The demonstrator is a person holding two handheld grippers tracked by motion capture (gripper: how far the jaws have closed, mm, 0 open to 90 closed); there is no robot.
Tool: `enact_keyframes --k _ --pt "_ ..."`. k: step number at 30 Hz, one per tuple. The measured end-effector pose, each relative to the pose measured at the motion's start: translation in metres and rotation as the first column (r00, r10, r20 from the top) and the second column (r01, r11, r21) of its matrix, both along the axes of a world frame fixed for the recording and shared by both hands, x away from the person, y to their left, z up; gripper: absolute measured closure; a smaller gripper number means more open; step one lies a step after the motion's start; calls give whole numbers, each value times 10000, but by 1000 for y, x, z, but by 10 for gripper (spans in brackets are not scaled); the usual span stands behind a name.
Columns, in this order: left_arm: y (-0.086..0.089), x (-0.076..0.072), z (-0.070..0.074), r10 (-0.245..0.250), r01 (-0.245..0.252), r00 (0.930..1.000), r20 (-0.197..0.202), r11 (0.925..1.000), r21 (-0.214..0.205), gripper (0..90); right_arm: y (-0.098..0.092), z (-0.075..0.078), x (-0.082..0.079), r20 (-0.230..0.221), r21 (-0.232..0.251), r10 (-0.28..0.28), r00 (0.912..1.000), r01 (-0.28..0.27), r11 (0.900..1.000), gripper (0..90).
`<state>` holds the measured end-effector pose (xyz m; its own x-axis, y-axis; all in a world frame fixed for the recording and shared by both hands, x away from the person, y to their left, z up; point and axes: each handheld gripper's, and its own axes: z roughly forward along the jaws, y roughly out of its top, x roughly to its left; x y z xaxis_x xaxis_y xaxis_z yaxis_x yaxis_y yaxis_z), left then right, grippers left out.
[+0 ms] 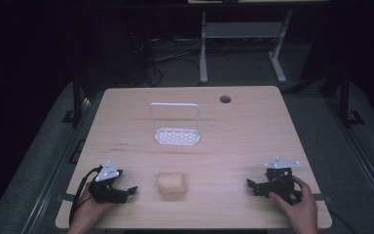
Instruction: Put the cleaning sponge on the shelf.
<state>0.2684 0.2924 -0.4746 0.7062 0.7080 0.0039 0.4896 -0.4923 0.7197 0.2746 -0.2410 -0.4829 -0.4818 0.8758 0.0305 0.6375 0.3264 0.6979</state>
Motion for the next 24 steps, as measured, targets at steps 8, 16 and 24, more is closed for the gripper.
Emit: enact_keyframes --k 8,16,24 --pt "0 1 0 -157 157 9999 7 9999 17 128 0 0 0 30 5 10 10000 -10 10000 7" --pt "2 1 2 -272 271 9995 -142 9996 -80 135 0 0 0 29 7 11 10000 -11 10000 7" --pt "1 0 6 -508 504 9986 -135 9983 -277 136 0 0 0 29 7 8 10000 -8 10000 7"
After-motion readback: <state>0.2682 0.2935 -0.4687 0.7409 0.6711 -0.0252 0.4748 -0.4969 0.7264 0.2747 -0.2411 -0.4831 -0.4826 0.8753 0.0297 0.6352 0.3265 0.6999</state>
